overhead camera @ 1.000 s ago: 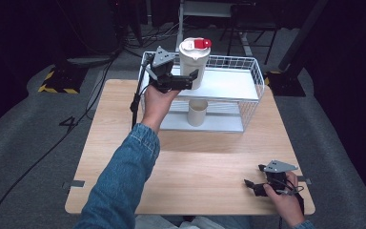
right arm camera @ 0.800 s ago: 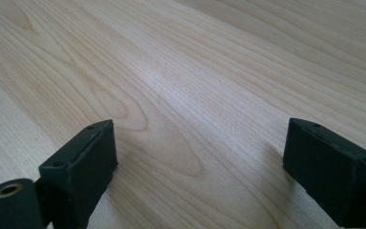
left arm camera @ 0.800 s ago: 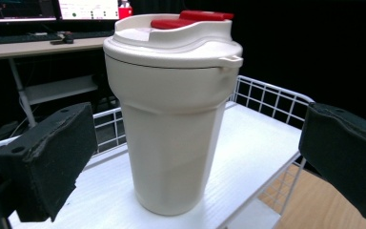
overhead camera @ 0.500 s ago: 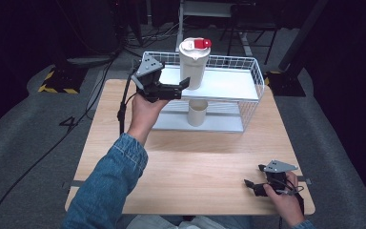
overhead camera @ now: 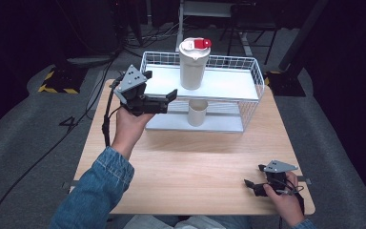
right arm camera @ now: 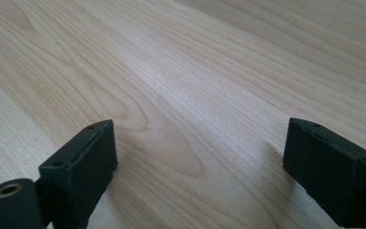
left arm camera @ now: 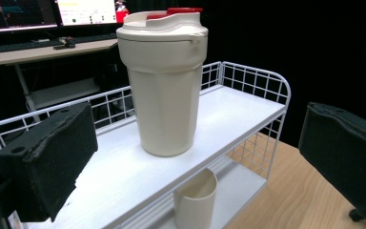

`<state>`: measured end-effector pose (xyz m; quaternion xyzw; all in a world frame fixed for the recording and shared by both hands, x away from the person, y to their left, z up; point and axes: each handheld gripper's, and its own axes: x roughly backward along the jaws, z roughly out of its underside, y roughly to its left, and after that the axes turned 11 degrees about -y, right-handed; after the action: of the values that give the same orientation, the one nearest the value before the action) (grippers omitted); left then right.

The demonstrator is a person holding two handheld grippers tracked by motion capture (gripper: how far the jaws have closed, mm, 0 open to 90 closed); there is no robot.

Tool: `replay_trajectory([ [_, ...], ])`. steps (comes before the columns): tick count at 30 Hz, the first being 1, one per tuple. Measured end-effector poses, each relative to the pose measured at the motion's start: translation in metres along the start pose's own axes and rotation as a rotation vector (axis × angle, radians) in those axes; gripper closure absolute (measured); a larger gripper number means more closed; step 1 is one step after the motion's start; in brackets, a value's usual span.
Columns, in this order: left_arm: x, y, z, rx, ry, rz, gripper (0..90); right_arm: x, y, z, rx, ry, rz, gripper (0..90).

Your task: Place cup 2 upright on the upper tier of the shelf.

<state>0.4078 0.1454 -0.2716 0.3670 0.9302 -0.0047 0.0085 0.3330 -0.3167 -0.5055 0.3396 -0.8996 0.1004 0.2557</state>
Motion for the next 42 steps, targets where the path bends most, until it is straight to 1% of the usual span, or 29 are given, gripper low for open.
replay_trajectory([
  [1,0.004,-0.001,0.0,0.0,-0.002,0.0,0.0,0.0,0.0,0.0,0.0,0.0,0.0,11.1],
  [2,0.004,-0.001,0.0,0.0,-0.002,0.0,0.0,0.0,0.0,0.0,0.0,0.0,0.0,11.1],
  [3,0.011,-0.003,0.002,0.003,-0.001,0.001,0.0,0.0,0.0,0.0,0.0,0.001,0.001,11.1],
  [4,0.015,-0.004,0.002,0.0,0.005,-0.003,0.0,0.0,0.0,0.0,0.0,0.001,0.001,11.1],
  [6,0.022,-0.007,0.004,-0.02,0.03,-0.007,0.0,0.0,0.0,0.0,0.002,0.002,-0.001,10.9],
  [8,0.029,-0.01,0.008,-0.043,0.037,-0.01,0.0,-0.001,-0.001,-0.001,0.005,0.004,-0.007,10.6],
  [9,0.032,-0.012,0.009,-0.044,0.038,-0.007,0.0,-0.001,-0.001,-0.001,0.004,0.004,-0.008,10.4],
  [11,0.035,-0.014,0.011,-0.044,0.038,-0.003,0.0,-0.002,-0.001,-0.001,0.005,0.005,-0.009,10.3],
  [12,0.041,-0.016,0.015,-0.045,0.045,0.002,0.0,-0.002,-0.002,-0.001,0.004,0.003,-0.011,10.2],
  [14,0.046,-0.018,0.019,-0.043,0.046,0.01,0.0,-0.002,-0.002,-0.001,0.004,0.004,-0.011,10.2],
  [18,0.056,-0.021,0.029,-0.018,0.061,0.016,0.0,-0.002,-0.002,-0.001,0.004,0.003,-0.011,10.2],
  [21,0.063,-0.024,0.036,-0.017,0.072,0.014,0.0,-0.002,-0.002,-0.001,0.004,0.004,-0.011,10.1],
  [27,0.072,-0.028,0.046,-0.027,0.093,0.02,0.0,-0.002,-0.002,-0.001,0.004,0.003,-0.01,10.2],
  [29,0.076,-0.032,0.053,-0.043,0.109,0.022,0.1,-0.002,-0.002,-0.001,0.004,0.003,-0.011,10.2],
  [30,0.076,-0.032,0.053,-0.043,0.109,0.022,0.1,-0.002,-0.002,-0.001,0.004,0.003,-0.01,10.2],
  [32,0.079,-0.036,0.059,-0.038,0.124,0.032,0.1,-0.002,-0.002,-0.001,0.004,0.003,-0.011,10.2],
  [33,0.081,-0.037,0.061,-0.032,0.13,0.033,0.1,-0.002,-0.002,-0.001,0.004,0.003,-0.01,10.1],
  [37,0.085,-0.039,0.067,-0.028,0.142,0.033,0.1,-0.002,-0.002,-0.001,0.004,0.003,-0.01,10.2],
  [38,0.088,-0.039,0.072,-0.027,0.149,0.025,0.1,-0.002,-0.002,-0.001,0.004,0.003,-0.01,10.2],
  [39,0.088,-0.039,0.072,-0.027,0.149,0.025,0.1,-0.002,-0.002,-0.001,0.004,0.003,-0.01,10.2],
  [40,0.09,-0.039,0.077,-0.027,0.162,0.019,0.1,-0.002,-0.002,-0.001,0.004,0.003,-0.011,10.2],
  [42,0.091,-0.039,0.08,-0.025,0.168,0.013,0.1,-0.002,-0.002,-0.001,0.004,0.003,-0.01,10.2],
])
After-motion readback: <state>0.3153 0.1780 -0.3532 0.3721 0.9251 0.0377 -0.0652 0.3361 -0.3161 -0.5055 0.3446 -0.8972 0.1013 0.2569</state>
